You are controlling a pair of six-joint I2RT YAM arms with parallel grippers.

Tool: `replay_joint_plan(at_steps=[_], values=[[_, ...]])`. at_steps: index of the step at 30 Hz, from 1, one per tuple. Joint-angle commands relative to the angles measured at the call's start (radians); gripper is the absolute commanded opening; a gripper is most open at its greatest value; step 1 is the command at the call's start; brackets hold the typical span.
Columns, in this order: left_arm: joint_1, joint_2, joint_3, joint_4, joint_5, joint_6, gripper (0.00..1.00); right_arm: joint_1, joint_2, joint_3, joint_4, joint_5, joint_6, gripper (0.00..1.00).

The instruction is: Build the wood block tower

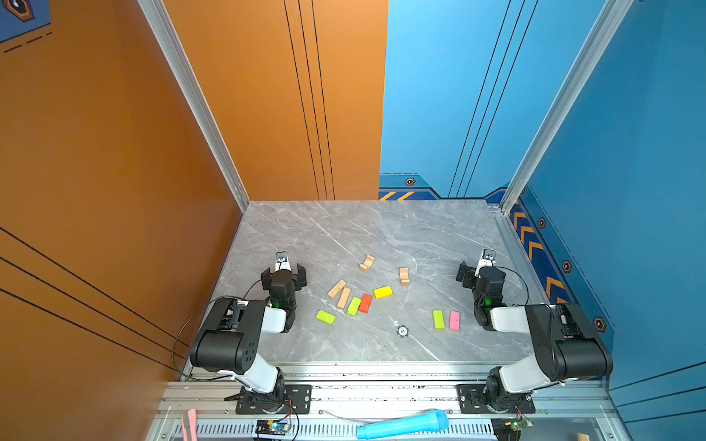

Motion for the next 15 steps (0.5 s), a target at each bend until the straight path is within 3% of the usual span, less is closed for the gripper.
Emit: replay_joint_plan(at_steps=[1, 12, 15], values=[[0.005, -0.006, 0.018, -0.004, 0.017, -0.009, 0.98, 0.004, 0.013, 0.011, 0.017, -0.008, -0.004, 1.0], [0.016, -0.006, 0.02, -0.005, 0.042, -0.012, 0.98, 0.004, 0.012, 0.013, 0.017, -0.007, -0.005, 1.0], [0.018, -0.006, 0.03, -0.028, 0.114, 0.009, 0.98, 0.001, 0.012, 0.013, 0.017, -0.012, -0.001, 1.0]])
